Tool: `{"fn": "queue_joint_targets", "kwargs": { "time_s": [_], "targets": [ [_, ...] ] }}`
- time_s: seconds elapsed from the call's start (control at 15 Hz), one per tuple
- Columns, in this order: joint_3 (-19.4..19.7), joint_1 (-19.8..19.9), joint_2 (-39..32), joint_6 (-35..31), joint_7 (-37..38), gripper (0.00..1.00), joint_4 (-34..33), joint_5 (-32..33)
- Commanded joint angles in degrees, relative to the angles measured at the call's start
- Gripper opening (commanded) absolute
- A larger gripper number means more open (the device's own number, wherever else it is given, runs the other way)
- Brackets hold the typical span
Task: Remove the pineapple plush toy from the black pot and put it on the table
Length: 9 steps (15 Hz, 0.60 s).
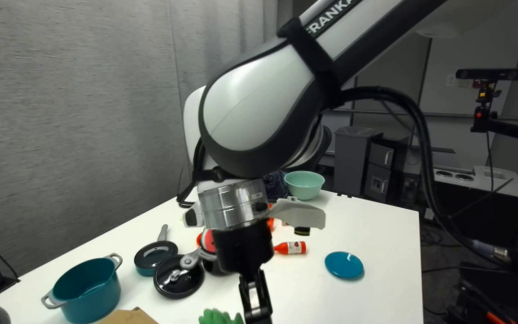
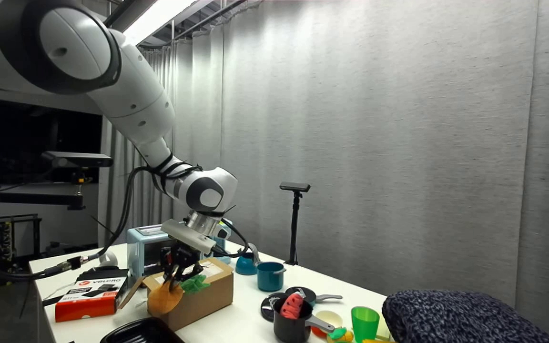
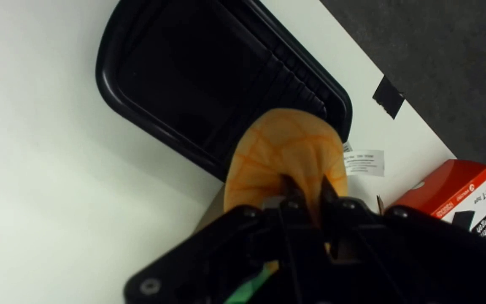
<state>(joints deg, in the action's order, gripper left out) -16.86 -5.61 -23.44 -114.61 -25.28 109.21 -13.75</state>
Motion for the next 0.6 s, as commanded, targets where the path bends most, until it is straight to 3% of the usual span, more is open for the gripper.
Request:
{"fn": "queue_joint_targets", "kwargs": {
  "time_s": [0.0,0.53],
  "targets": [
    [0.9,-0.4,9.8,-4.5,0.2,0.03,11.4,-0.3],
    [3.6,-4.3,14.5,-22.3,20.1,0.03,25.1,8.3]
  ]
}}
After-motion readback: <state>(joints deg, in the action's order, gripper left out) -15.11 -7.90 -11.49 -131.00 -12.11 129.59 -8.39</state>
